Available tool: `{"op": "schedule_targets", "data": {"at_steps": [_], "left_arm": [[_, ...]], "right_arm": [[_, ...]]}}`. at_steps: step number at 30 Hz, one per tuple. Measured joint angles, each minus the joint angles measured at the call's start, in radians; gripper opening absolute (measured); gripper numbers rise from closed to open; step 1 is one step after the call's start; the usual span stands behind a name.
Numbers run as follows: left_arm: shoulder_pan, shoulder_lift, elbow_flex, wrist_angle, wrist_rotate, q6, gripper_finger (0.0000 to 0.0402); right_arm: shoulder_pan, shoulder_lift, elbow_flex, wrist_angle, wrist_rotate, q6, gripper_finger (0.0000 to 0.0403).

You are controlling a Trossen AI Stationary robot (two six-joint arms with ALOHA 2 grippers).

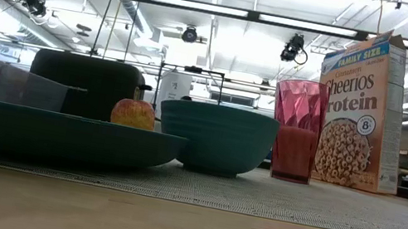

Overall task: Arrange a breakfast setting
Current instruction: Put the black spoon on the mat

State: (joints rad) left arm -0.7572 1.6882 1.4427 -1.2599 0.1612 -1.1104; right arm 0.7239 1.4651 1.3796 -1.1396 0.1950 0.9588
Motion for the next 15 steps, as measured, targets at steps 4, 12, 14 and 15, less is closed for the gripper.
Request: {"op": "schedule_targets", "data": {"at_steps": [4,12,14,15], "left_arm": [[0.016,-0.012,0.168,-0.087,-0.147,0.019,0.0077],[0.028,-0.100,0.399,-0.084,-0.723,-0.009,0.0078],[0.027,-0.124,0.424,-0.055,-0.903,0.005,0.0078],[0.025,-0.136,0.431,-0.036,-0.984,0.022,0.0078]], "right_arm": [[-0.016,0.000,0.000,0.188,0.149,-0.023,0.0213],[-0.067,0.002,-0.002,0.586,0.411,-0.158,0.0213],[-0.094,0.002,-0.019,0.670,0.466,-0.095,0.0214],[-0.106,0.002,-0.032,0.704,0.494,-0.036,0.0216]]}}
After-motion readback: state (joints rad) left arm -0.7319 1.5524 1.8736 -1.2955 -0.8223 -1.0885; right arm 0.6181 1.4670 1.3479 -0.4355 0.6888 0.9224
